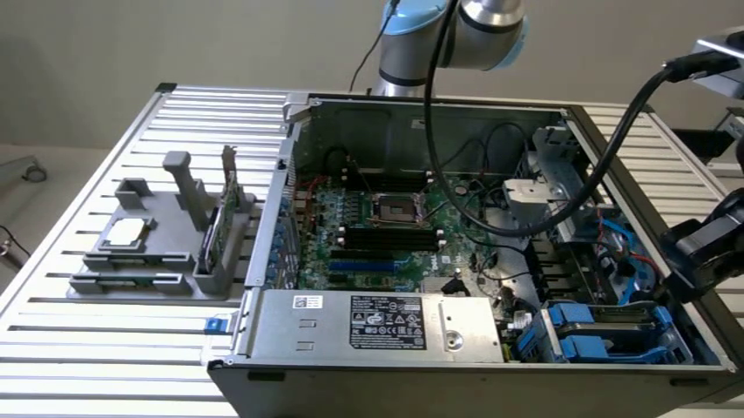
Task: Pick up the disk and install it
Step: 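Insert the first disk wire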
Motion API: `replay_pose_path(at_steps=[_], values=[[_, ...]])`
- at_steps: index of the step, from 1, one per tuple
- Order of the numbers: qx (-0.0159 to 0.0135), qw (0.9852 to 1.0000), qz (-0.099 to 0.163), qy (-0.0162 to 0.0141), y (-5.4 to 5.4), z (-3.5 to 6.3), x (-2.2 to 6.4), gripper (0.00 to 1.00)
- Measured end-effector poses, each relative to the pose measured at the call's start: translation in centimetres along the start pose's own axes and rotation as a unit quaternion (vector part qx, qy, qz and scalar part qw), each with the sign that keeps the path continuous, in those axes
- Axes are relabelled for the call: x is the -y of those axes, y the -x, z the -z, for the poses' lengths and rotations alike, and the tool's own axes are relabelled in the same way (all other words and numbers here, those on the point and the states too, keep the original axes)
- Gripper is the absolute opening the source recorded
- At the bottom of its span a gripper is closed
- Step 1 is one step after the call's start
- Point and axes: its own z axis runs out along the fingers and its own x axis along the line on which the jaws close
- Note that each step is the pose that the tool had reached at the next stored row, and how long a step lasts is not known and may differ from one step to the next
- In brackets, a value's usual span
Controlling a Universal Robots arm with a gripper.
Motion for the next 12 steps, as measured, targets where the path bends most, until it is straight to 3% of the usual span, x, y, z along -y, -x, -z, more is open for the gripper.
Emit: replay_pose_path(at_steps=[5,7,12], values=[[-0.0019,0.9990,-0.044,-0.0035,-0.01,-0.14,0.00,0.11],[-0.0054,0.9983,-0.058,-0.0039,-0.01,-0.17,0.00,0.11],[-0.0177,0.9957,-0.091,-0.0039,-0.01,-0.22,0.00,0.11]])
